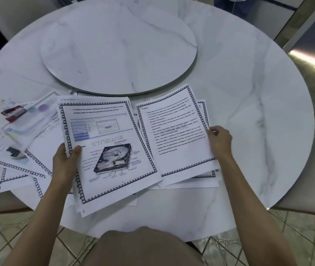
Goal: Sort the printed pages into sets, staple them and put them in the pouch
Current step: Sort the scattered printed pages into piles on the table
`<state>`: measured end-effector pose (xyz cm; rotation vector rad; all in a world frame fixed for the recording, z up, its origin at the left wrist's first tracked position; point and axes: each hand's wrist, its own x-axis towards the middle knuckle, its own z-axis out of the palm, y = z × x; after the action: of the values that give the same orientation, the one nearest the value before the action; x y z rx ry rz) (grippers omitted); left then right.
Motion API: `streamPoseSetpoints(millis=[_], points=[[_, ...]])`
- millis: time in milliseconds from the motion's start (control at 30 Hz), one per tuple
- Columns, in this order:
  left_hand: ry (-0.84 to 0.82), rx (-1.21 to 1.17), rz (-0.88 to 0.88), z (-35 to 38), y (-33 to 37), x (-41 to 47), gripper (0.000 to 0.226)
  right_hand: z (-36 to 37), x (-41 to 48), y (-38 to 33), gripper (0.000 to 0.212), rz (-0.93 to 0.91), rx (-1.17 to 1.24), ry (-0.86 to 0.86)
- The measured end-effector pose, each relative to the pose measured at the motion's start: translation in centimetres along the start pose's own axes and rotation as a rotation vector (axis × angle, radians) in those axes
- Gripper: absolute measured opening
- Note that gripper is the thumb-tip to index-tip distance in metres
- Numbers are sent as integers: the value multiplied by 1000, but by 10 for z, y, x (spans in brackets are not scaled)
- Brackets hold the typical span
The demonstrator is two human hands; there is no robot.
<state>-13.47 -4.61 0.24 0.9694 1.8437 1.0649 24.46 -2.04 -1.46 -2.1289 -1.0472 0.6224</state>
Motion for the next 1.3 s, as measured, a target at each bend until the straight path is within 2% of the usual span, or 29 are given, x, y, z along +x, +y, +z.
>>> streamPoseSetpoints(millis=[267,533,1000,1133,1300], points=[[-26,12,-8,-7,0,8,32,-67,41,34,28,104,41,236],[-5,69,-9,0,0,2,29,-99,60,83,27,191,-64,230],[79,86,32,17,-2,-19,30,-132,82,111,26,132,-268,315],[107,85,61,19,-6,-25,30,-125,80,95,27,14,-264,354],[119,56,52,22,-13,-29,31,-86,56,55,19,-185,-164,170]])
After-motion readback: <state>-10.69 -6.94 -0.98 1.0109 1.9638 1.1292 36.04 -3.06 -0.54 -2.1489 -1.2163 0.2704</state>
